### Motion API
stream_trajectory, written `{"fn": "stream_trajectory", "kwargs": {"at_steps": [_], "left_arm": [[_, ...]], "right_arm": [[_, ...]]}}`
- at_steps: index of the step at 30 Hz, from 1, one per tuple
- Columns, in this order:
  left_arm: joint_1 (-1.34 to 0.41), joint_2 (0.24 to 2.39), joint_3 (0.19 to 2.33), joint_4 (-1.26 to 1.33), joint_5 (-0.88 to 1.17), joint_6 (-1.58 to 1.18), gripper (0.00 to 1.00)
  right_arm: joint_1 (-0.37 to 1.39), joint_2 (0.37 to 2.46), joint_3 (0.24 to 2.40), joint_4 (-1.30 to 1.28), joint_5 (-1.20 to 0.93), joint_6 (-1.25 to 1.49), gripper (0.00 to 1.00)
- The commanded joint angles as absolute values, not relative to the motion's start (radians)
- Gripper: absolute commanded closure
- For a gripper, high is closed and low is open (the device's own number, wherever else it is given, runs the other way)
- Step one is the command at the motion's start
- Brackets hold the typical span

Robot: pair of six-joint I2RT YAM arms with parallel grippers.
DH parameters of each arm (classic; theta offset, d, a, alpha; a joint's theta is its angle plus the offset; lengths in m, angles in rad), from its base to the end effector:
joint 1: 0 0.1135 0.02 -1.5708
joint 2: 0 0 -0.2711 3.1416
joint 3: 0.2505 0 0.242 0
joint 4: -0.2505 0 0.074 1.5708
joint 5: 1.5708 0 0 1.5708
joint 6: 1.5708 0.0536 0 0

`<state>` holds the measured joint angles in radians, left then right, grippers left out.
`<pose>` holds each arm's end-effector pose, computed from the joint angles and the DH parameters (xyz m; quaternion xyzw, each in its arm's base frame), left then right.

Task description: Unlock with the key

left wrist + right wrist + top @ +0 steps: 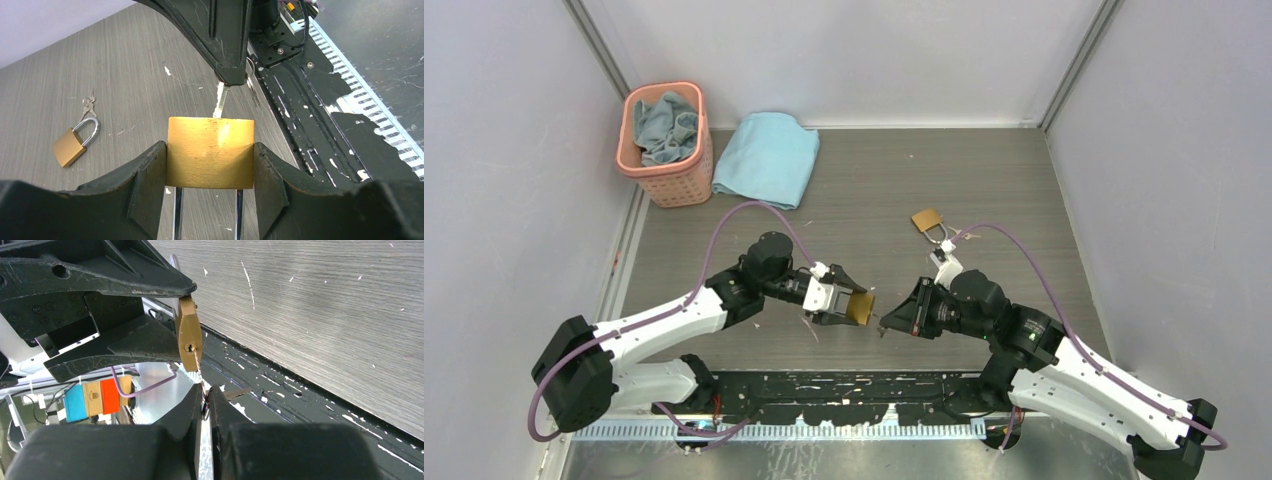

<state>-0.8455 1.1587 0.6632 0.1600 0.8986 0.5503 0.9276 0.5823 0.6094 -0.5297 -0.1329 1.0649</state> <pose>0.1328 -0.2131 0.2679 0.6646 0.4010 -0.4270 0.4639 0.0769 0.1145 0.2677 0.0252 0.8591 0.4574 0.2281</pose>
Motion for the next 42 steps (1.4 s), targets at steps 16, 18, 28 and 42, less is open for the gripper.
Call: {"fn": "stream_trajectory", "kwargs": {"at_steps": [16,18,28,42], "left_arm": [[-0.864,1.119,0.682,0.256,0.912,0.567,1.0],[-0.867,1.121,0.683,0.253,0.916,0.569,1.0],[-0.873,1.125,0.691,0.238,0.933,0.576,1.0],[-0.884,1.121,0.7,0.217,0.939,0.591,1.0]], "right_arm": [[0.928,0.574,0.598,-0.434,-0.135,1.075,0.99],[0.928,0.574,0.598,-0.43,-0.136,1.075,0.99],[0.928,0.571,0.59,-0.402,-0.146,1.075,0.99],[0.928,0.596,0.589,-0.406,-0.146,1.078,0.99]]}}
